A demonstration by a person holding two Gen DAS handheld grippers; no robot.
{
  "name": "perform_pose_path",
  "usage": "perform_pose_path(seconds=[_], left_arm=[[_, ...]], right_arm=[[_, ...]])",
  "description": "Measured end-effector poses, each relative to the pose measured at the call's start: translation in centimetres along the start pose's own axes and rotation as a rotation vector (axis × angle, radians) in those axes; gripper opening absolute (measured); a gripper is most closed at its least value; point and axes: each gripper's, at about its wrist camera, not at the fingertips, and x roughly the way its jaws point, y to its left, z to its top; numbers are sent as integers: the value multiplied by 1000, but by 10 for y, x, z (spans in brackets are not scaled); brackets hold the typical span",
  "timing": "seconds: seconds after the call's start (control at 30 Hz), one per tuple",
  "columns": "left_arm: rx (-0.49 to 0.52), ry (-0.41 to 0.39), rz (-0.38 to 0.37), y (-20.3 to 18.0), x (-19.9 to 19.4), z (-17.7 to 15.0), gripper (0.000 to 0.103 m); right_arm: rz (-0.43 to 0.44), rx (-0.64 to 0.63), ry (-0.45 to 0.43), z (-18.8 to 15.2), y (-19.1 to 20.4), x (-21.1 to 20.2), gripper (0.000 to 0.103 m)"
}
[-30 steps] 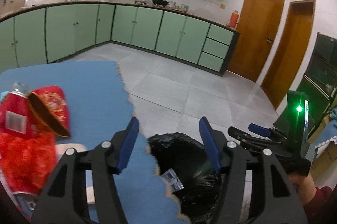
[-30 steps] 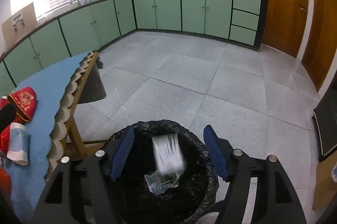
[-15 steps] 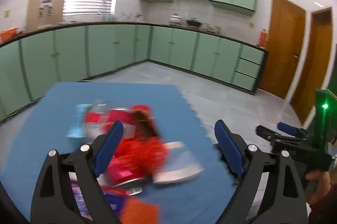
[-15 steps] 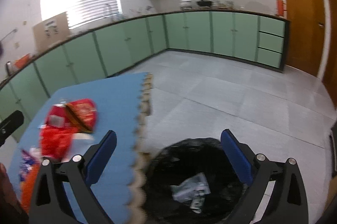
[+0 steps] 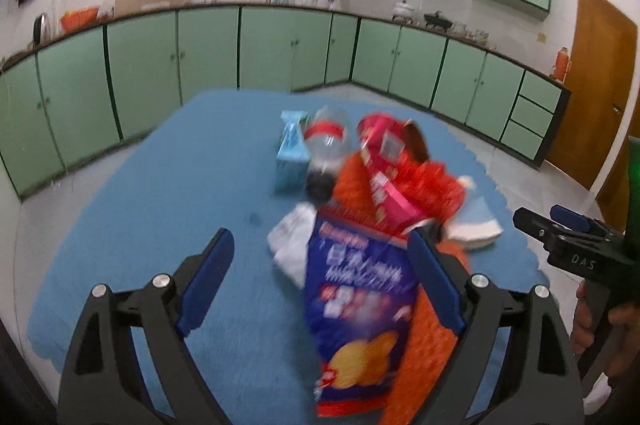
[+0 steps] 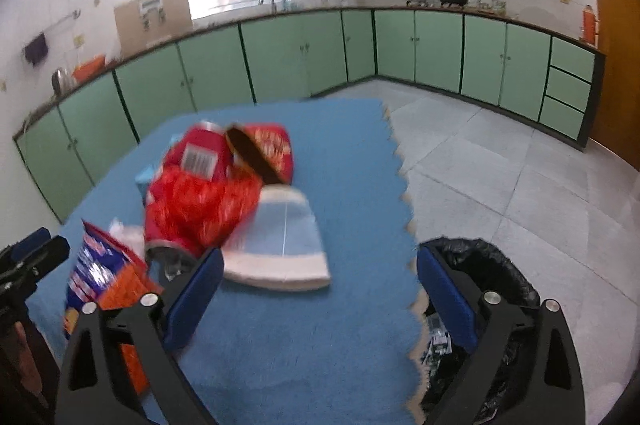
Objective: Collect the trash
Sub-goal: 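Grasp the blue snack bag with the left tool while the right tool grasps the orange foam net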
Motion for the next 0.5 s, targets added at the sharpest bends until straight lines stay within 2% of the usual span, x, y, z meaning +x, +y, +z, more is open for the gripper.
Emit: perform_pose_path(seconds=[0.2,0.4,0.5], left_arm=[[-58,68,-40,15,18,-17,86],[-44,85,-66,11,23,-27,85],[-57,98,-90,11,27,-30,76]], right_arm=[[-17,2,16,-1,4,6,92],[-1,-29,16,-5,15,3,91],[3,-53,17,-8,21,1,90]])
